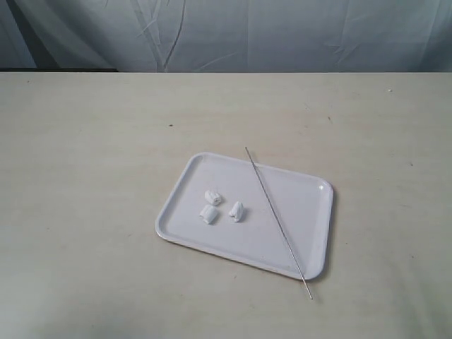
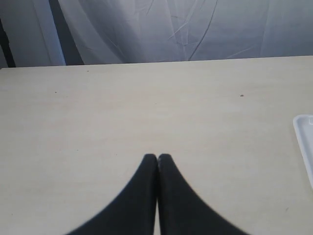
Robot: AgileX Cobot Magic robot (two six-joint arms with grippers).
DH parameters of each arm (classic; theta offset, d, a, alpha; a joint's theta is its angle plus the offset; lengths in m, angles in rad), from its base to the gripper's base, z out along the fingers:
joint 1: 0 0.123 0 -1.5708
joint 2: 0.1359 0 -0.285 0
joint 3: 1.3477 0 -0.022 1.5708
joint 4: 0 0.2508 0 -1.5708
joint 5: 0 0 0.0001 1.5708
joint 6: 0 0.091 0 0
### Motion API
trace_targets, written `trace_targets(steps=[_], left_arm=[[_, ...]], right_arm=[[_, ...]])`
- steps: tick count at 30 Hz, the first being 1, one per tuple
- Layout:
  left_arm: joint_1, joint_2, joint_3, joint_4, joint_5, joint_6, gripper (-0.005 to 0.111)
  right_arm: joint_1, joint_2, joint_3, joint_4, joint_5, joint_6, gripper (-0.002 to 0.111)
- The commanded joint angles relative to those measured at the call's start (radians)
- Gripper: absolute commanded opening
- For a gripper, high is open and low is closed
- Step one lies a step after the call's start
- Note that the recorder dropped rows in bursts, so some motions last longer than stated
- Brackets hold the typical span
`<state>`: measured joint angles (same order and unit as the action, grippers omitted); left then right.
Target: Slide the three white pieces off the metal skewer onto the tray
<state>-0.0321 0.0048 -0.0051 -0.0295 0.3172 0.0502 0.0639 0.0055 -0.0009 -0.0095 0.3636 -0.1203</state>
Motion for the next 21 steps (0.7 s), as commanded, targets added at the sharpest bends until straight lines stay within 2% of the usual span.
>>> trace_targets(steps=[1, 21], left_arm=[[-0.001, -0.005, 0.005, 0.005, -0.002, -0.005, 0.000], [-0.001, -0.005, 0.005, 0.016, -0.004, -0.005, 0.000]], right_arm=[[-0.005, -0.006, 0.001, -0.003, -0.004, -0.004, 0.029], [-0.005, -0.006, 0.001, -0.003, -0.002, -0.002, 0.029]])
